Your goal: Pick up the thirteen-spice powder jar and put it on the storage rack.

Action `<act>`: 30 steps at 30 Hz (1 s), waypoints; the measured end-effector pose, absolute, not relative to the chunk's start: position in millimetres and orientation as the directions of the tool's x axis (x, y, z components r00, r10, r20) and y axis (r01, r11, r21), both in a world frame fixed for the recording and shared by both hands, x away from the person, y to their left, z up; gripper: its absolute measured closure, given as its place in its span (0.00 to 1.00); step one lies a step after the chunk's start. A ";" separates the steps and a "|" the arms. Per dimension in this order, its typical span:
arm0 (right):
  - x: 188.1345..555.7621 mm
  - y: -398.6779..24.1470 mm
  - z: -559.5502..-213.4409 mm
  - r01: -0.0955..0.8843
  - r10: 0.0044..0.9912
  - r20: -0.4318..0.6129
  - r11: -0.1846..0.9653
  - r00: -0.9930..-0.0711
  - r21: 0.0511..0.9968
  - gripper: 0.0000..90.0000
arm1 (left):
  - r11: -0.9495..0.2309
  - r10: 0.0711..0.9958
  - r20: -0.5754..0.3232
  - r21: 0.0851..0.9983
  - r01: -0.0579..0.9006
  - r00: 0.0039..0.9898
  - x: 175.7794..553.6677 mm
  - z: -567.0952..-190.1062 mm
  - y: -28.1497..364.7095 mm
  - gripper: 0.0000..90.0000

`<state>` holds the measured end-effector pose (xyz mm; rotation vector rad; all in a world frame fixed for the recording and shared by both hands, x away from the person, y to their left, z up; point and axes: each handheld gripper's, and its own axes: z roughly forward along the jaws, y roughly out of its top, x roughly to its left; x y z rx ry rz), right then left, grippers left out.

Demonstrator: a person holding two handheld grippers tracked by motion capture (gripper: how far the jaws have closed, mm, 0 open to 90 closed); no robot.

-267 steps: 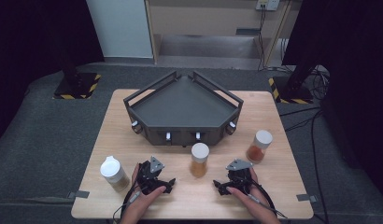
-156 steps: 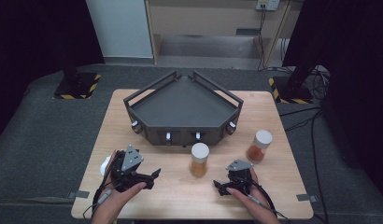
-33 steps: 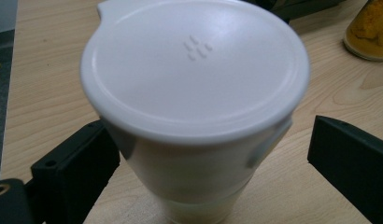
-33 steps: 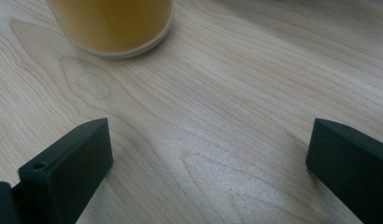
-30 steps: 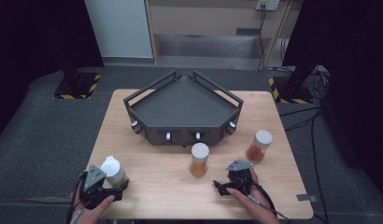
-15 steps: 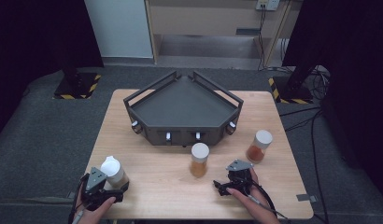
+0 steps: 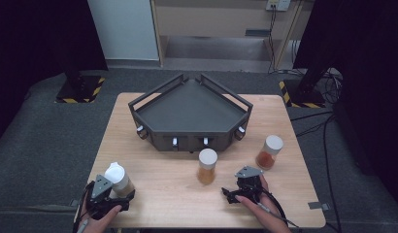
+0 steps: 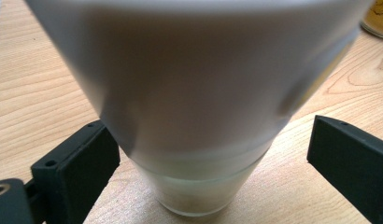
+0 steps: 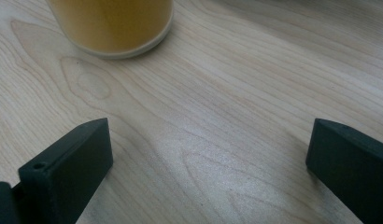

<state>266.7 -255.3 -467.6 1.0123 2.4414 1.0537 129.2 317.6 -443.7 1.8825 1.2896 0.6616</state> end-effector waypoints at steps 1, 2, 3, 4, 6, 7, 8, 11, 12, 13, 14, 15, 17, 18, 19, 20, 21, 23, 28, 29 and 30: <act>266.7 -255.3 -467.5 0.489 0.705 0.007 0.484 -0.709 0.725 0.01 | -0.213 0.933 0.003 0.809 0.547 0.359 129.3 -444.1 317.6 0.01; 266.7 -255.3 -467.5 0.489 0.705 0.007 0.484 -0.709 0.726 0.01 | -0.211 0.934 0.001 0.809 0.548 0.358 129.4 -444.5 317.7 0.01; 266.7 -255.3 -467.6 0.489 0.705 0.007 0.484 -0.709 0.726 0.01 | -0.211 0.934 0.001 0.809 0.548 0.358 129.6 -445.0 317.6 0.01; 266.7 -255.3 -467.6 0.489 0.705 0.007 0.484 -0.709 0.726 0.01 | -0.212 0.934 0.001 0.808 0.550 0.358 129.8 -445.2 317.6 0.01; 266.7 -255.3 -467.5 0.489 0.705 0.007 0.484 -0.709 0.726 0.01 | -0.211 0.935 0.001 0.808 0.551 0.356 130.2 -446.1 317.5 0.02; 266.7 -255.3 -467.5 0.489 0.705 0.007 0.484 -0.709 0.726 0.01 | -0.209 0.935 0.001 0.808 0.551 0.354 130.4 -446.6 317.5 0.02; 266.7 -255.3 -467.6 0.489 0.705 0.007 0.484 -0.709 0.726 0.01 | -0.208 0.936 0.002 0.809 0.550 0.351 130.3 -447.0 317.3 0.02; 266.7 -255.3 -467.6 0.489 0.705 0.007 0.484 -0.709 0.726 0.01 | -0.203 0.938 0.001 0.813 0.546 0.347 130.8 -448.0 317.6 0.04; 266.7 -255.3 -467.5 0.489 0.705 0.007 0.484 -0.709 0.725 0.01 | -0.202 0.939 0.004 0.815 0.543 0.344 130.8 -448.5 317.1 0.06; 266.7 -255.3 -467.6 0.489 0.705 0.007 0.484 -0.709 0.726 0.01 | -0.201 0.940 0.005 0.817 0.541 0.341 131.0 -448.9 316.8 0.07; 266.7 -255.3 -467.5 0.489 0.705 0.007 0.484 -0.709 0.726 0.01 | -0.200 0.940 0.006 0.818 0.539 0.340 131.6 -449.2 316.9 0.08; 266.7 -255.3 -467.5 0.489 0.705 0.007 0.484 -0.709 0.726 0.01 | -0.194 0.941 0.003 0.821 0.536 0.337 132.1 -450.1 317.0 0.10; 266.7 -255.3 -467.6 0.489 0.705 0.007 0.484 -0.709 0.726 0.01 | -0.194 0.941 0.005 0.825 0.531 0.337 133.2 -450.9 316.8 0.15; 266.7 -255.3 -467.6 0.489 0.705 0.007 0.484 -0.709 0.726 0.01 | -0.196 0.942 0.008 0.826 0.528 0.336 133.4 -451.2 316.0 0.17; 266.7 -255.3 -467.6 0.489 0.705 0.007 0.484 -0.709 0.726 0.01 | -0.196 0.942 0.012 0.830 0.522 0.336 132.9 -451.5 315.5 0.21; 266.7 -255.3 -467.5 0.489 0.705 0.007 0.484 -0.709 0.726 0.01 | -0.194 0.944 0.014 0.832 0.520 0.329 132.4 -451.5 314.6 0.25; 266.7 -255.3 -467.5 0.489 0.705 0.007 0.484 -0.709 0.725 0.01 | -0.191 0.946 0.015 0.833 0.520 0.323 132.2 -451.4 314.2 0.27; 266.7 -255.3 -467.6 0.489 0.705 0.007 0.484 -0.709 0.726 0.01 | -0.182 0.948 0.008 0.835 0.520 0.318 131.8 -451.5 316.1 0.33; 266.7 -255.3 -467.5 0.489 0.705 0.007 0.484 -0.709 0.726 0.01 | -0.190 0.946 0.014 0.831 0.523 0.323 130.3 -448.6 314.6 0.33; 266.7 -255.3 -467.6 0.489 0.705 0.007 0.484 -0.709 0.726 0.01 | -0.204 0.945 0.027 0.830 0.519 0.327 129.2 -447.3 313.1 0.33; 266.7 -255.3 -467.5 0.489 0.705 0.007 0.484 -0.709 0.726 0.01 | -0.204 0.945 0.027 0.830 0.519 0.327 129.2 -447.3 313.1 0.33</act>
